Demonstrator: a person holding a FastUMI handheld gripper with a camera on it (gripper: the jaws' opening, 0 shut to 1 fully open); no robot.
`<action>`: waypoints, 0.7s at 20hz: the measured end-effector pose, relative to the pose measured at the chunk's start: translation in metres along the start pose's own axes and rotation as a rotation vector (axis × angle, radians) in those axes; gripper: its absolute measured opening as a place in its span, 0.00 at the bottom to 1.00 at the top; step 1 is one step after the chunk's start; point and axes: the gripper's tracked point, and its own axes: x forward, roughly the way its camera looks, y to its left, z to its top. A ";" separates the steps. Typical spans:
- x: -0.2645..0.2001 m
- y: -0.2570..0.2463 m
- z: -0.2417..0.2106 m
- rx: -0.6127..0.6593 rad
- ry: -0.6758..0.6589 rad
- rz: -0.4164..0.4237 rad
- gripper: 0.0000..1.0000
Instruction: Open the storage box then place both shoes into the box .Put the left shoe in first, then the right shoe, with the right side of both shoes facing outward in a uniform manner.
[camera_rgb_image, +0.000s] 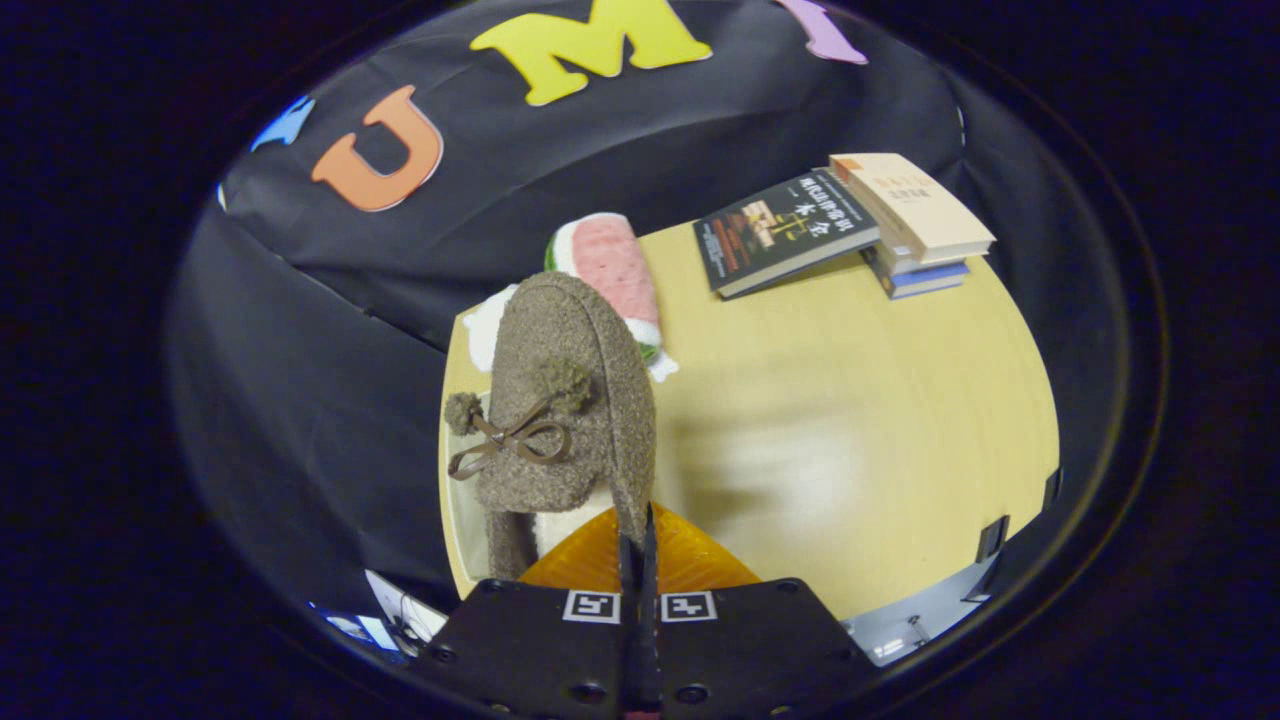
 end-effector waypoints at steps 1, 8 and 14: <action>0.010 0.019 -0.003 -0.023 0.008 -0.003 0.00; 0.095 0.073 -0.038 -0.103 0.087 -0.091 0.01; 0.148 0.034 -0.058 -0.094 0.114 -0.236 0.00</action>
